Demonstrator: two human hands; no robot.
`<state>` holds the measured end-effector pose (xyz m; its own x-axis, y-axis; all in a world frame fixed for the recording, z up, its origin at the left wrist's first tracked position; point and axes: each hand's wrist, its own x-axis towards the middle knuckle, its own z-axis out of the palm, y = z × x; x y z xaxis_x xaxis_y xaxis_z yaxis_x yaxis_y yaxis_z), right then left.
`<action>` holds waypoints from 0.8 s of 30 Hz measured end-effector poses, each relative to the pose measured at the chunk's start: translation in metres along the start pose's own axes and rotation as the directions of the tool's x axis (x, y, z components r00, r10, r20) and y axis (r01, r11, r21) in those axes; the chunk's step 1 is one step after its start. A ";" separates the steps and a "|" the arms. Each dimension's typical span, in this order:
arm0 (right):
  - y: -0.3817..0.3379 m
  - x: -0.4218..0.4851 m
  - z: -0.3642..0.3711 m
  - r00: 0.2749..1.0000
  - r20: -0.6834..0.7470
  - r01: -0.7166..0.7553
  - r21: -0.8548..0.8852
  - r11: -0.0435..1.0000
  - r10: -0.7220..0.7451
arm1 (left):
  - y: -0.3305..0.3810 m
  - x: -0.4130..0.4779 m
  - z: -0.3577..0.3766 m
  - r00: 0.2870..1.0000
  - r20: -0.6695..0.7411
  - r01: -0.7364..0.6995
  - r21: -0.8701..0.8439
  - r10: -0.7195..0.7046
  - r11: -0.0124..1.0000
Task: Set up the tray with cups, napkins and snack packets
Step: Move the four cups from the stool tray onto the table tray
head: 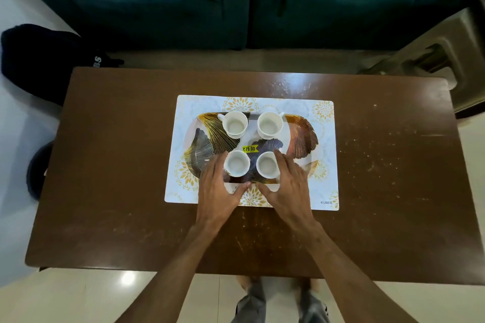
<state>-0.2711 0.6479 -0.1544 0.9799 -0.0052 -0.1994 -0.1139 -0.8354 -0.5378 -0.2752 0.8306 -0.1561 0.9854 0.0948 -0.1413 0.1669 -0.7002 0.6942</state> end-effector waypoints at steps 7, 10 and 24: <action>-0.006 0.003 0.000 0.992 -0.108 -0.069 -0.035 0.997 0.065 | 0.002 0.008 0.000 0.999 -0.030 0.040 -0.005 -0.040 0.999; -0.012 0.004 0.003 0.972 -0.208 -0.140 -0.143 0.980 0.108 | 0.005 0.007 0.000 0.995 -0.054 0.079 -0.034 -0.080 0.996; -0.001 0.005 0.002 0.986 -0.160 -0.040 0.007 0.999 0.041 | 0.000 0.002 0.006 0.976 -0.116 0.167 -0.155 -0.186 0.974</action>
<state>-0.2666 0.6497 -0.1567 0.9880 -0.1272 -0.0878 -0.1544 -0.8305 -0.5351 -0.2737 0.8261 -0.1603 0.9343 0.3050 -0.1848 0.3323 -0.5565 0.7615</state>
